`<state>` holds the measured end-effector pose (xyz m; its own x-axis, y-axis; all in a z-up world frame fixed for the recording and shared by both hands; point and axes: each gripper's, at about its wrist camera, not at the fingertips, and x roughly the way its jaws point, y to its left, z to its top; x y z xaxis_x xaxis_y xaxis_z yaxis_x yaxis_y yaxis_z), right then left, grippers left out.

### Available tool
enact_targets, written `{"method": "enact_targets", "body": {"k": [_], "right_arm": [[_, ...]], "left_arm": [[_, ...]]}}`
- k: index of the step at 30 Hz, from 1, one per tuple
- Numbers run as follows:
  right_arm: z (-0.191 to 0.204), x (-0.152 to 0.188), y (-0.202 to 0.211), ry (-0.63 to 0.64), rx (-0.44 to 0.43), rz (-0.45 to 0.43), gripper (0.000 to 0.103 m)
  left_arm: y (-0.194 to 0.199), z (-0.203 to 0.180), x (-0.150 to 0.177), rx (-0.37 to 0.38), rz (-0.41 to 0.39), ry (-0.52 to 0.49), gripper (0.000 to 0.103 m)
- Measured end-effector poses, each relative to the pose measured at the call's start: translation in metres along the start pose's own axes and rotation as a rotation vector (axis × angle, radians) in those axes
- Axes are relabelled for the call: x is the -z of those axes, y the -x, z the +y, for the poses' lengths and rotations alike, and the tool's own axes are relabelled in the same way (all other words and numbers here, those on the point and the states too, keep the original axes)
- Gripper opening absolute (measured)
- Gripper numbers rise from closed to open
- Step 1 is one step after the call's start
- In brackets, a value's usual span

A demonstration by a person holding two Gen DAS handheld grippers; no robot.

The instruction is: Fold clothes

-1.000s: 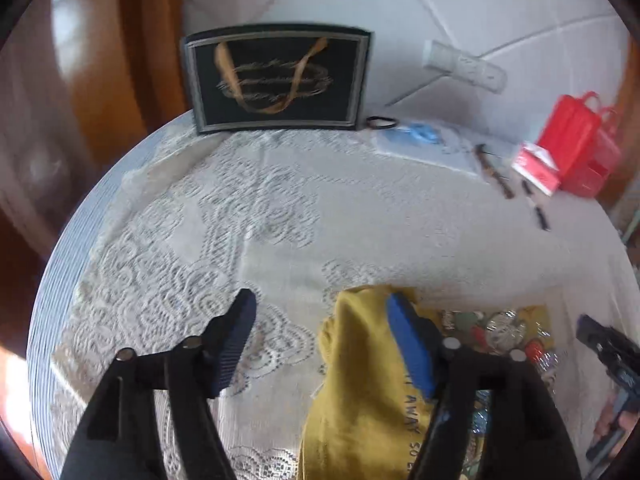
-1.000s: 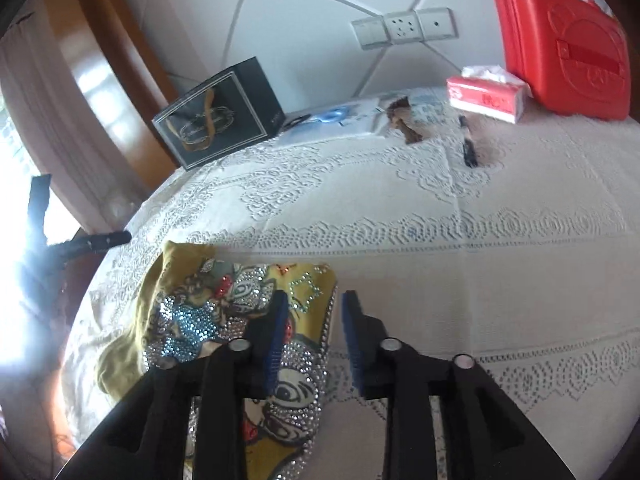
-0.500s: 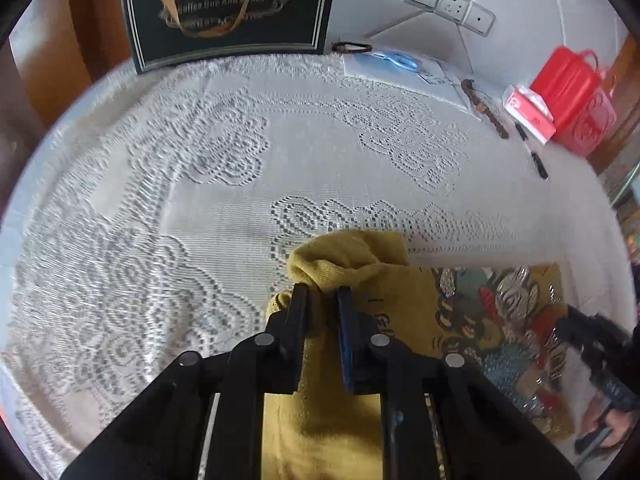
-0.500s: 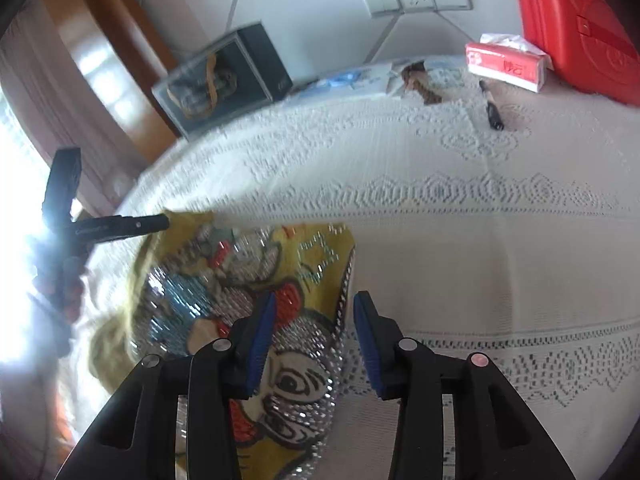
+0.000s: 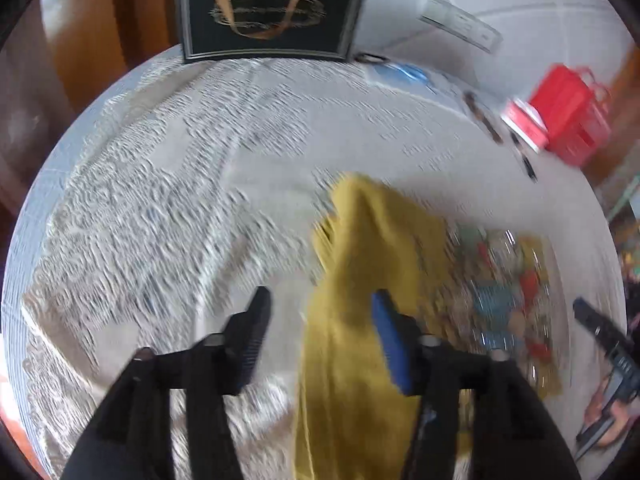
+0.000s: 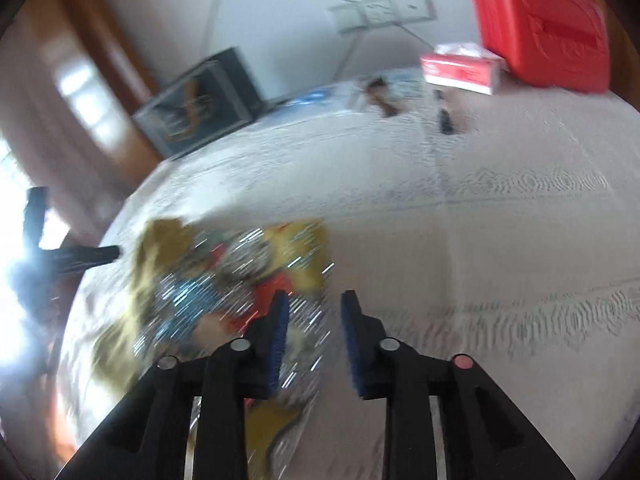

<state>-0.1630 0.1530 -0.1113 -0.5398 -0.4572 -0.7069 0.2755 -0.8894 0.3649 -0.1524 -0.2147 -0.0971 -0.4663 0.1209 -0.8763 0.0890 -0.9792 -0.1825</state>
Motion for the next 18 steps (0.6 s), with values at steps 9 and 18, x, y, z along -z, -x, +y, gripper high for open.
{"method": "enact_targets", "body": {"k": [9,18], "right_arm": [[0.055,0.049,0.016,0.144,-0.079,0.091,0.026],[0.04,0.079,0.032,0.177,0.023,0.174,0.019]], "left_arm": [[-0.005,-0.03,0.074,-0.039,0.047,-0.152,0.059],[0.027,-0.009,0.083,-0.046,0.0,-0.086,0.061]]}}
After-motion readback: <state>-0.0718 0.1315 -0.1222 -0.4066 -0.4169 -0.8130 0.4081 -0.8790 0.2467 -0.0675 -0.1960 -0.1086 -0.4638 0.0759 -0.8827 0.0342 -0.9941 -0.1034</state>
